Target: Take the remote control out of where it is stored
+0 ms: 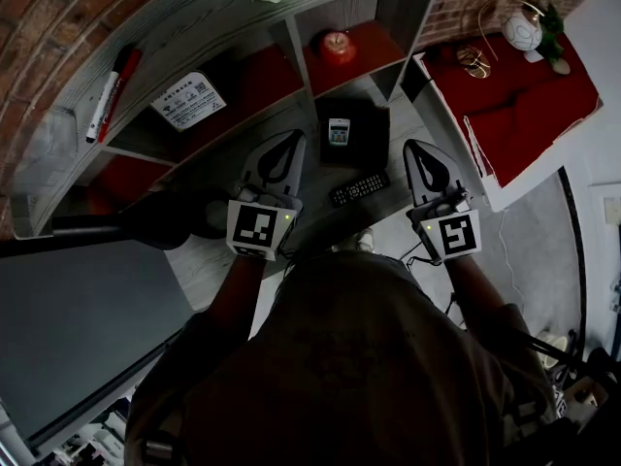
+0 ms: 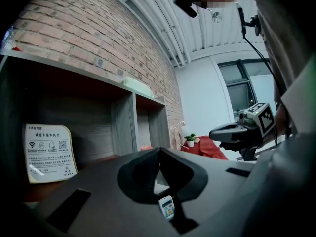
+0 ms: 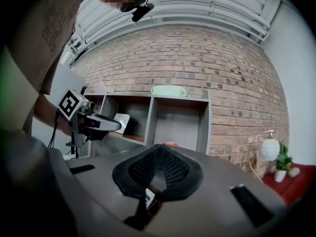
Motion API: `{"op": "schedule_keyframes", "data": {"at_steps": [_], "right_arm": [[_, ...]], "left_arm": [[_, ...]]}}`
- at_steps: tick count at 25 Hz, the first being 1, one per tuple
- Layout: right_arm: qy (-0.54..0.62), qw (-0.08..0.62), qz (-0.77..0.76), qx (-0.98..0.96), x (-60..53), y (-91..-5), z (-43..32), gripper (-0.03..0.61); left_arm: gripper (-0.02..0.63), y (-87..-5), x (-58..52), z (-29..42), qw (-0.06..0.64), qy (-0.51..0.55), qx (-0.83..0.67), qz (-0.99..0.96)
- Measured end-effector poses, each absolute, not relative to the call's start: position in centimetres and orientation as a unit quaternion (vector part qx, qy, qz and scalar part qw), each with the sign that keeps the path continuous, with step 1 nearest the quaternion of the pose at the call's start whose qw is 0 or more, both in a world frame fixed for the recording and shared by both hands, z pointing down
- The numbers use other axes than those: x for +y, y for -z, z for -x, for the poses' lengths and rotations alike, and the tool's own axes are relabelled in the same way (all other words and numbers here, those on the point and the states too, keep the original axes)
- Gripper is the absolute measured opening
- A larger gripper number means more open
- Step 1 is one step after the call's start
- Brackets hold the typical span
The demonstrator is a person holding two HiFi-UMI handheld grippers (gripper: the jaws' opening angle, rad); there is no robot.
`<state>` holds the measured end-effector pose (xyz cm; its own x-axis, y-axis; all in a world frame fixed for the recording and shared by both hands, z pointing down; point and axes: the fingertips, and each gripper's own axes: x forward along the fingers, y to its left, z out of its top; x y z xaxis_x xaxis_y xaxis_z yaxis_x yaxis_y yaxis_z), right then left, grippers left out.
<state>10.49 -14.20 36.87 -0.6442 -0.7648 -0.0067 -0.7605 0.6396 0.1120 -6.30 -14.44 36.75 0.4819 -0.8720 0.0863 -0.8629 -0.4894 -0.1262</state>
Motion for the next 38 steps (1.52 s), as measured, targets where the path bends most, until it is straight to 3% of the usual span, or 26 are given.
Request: {"op": "schedule_keyframes", "data": {"at_steps": [20, 30, 38], "right_arm": [[0.031, 0.066, -0.355, -0.932, -16.7, -39.4, -7.7, 0.014], [0.010, 0.175, -0.281, -0.943, -20.1, -45.8, -3.7, 0.018], [-0.035, 0.263, -0.229, -0.937, -21.9, -52.6, -1.2, 0.136]], "left_arm": [[0.012, -36.1, -13.2, 6.8, 0.034, 0.059, 0.516, 0.854], [0.012, -36.7, -11.9, 7.3, 0.031, 0.064, 0.519, 0.852], [0.012, -37.2, -11.3, 8.2, 0.027, 0.070, 0.527, 0.847]]}}
